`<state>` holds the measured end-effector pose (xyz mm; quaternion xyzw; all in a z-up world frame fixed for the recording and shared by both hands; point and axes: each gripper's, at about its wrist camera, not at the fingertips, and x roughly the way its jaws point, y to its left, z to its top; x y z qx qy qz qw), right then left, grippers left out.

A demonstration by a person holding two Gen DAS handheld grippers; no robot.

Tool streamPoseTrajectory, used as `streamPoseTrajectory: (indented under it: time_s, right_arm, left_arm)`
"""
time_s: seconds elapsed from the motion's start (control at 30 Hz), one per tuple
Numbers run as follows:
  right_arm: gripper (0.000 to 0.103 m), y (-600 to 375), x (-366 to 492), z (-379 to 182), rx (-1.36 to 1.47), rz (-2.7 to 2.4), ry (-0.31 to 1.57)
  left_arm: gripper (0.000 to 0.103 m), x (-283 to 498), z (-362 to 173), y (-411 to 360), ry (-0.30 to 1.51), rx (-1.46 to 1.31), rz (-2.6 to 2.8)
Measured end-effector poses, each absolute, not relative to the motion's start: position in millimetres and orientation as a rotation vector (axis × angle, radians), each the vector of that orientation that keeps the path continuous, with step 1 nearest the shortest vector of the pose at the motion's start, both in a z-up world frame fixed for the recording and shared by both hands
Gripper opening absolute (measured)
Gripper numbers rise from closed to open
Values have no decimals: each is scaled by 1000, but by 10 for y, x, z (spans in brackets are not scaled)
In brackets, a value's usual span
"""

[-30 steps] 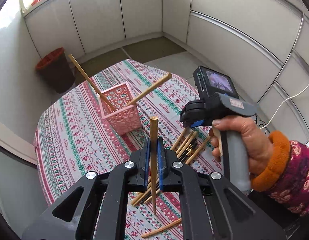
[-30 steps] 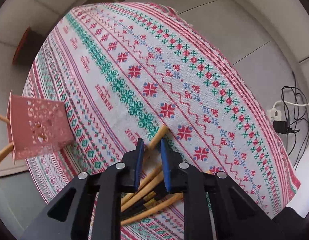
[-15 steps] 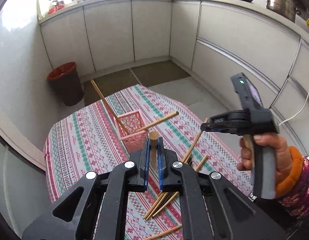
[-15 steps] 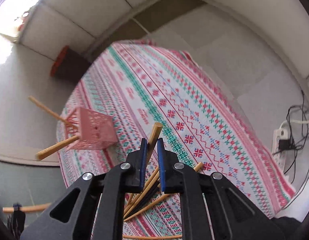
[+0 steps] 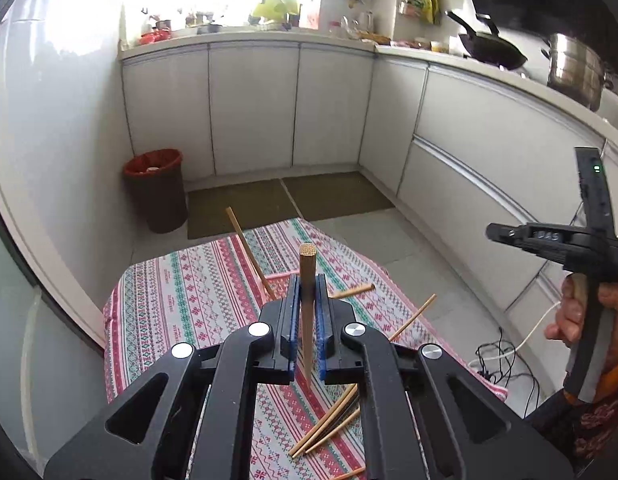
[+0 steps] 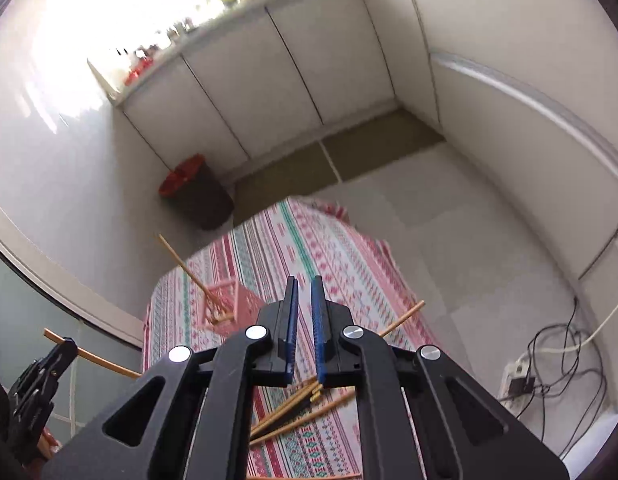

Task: Organize utensils
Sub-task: 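Lift both held chopsticks upright and carry them over the pink basket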

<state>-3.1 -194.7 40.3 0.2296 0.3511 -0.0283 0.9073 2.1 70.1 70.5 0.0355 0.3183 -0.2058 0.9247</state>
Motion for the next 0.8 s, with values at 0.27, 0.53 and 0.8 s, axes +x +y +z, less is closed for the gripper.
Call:
streamPoseTrajectory:
  time_s: [0.27, 0.53, 0.8]
  right_arm:
    - [29, -2461, 423, -137, 554, -191, 903]
    - [53, -3119, 880, -1967, 1003, -296, 1235]
    - [44, -3096, 1236, -2404, 1035, -312, 1267]
  left_arm:
    - [6, 22, 857, 635, 620, 44, -445]
    - [6, 125, 827, 605, 638, 34, -440]
    - [6, 246, 746, 669, 651, 18, -419]
